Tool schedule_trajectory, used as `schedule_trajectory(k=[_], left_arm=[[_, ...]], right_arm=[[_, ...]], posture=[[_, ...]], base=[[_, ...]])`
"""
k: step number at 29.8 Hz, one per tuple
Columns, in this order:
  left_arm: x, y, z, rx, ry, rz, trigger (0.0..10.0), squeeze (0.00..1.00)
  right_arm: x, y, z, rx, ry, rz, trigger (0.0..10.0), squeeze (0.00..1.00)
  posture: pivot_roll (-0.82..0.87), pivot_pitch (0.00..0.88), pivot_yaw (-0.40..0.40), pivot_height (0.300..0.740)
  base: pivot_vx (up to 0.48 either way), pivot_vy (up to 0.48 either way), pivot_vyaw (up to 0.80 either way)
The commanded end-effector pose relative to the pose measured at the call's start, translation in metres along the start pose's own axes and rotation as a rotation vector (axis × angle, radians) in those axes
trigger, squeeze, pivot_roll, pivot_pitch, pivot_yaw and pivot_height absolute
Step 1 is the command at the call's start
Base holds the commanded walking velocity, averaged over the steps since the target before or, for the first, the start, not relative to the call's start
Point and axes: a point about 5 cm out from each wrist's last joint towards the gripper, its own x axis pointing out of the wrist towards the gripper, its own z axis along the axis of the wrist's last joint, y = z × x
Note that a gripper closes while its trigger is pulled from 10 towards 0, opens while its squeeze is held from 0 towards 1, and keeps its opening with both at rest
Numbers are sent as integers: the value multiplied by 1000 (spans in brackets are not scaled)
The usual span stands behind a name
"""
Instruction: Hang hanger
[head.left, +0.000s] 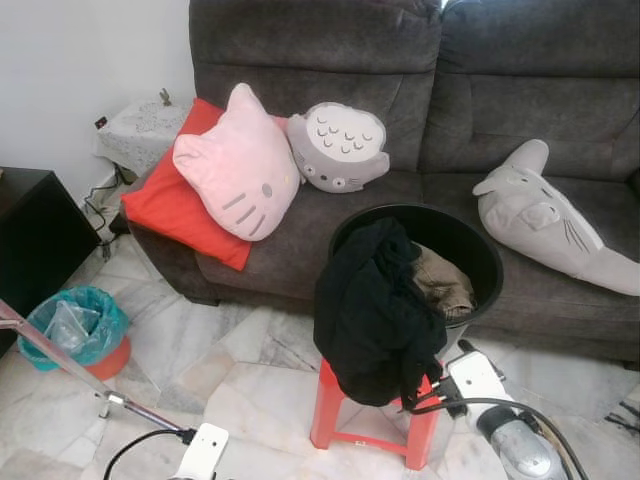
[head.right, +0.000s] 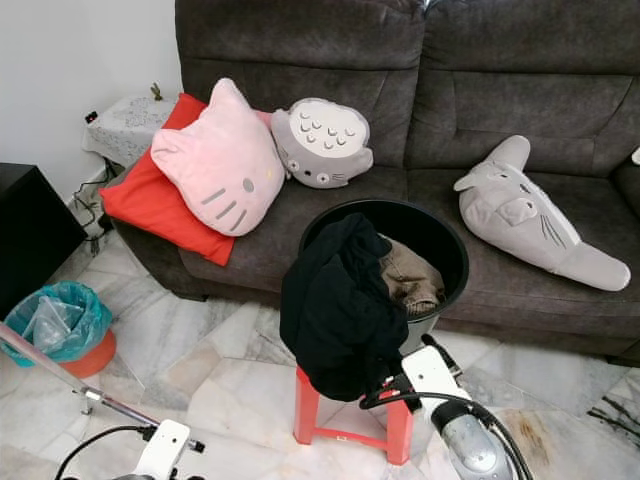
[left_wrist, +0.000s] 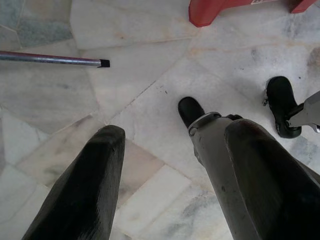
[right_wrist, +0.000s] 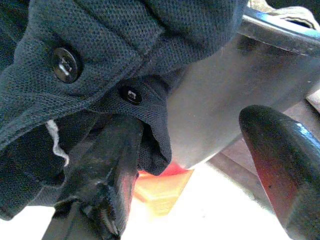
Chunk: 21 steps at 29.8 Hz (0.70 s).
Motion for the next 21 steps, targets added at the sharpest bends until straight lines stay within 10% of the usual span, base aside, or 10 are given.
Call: schedule_trajectory(k=[1,7,8,21], left_arm=[[-1,4,-4,2,13,14,10000,0],[-1,4,-4,5,14,15,10000,0],[-1,4,-4,5,15,16,10000,0],[-2,6,-4,8,15,20,10000,0]], right_arm=[[-1,4,-4,10,16,7,0,0],[0,8,-7,-4,30,24,0,0],[0,9,-9,-7,47,25,9843,0],[3,15,-17,-36,93,71,10000,0]], posture=[[-132,0,82,740],[-131,0,84,740],[-130,0,83,740],[-129,0,87,740]], base=[[0,0,0],[0,0,0],[0,0,0],[0,0,0]])
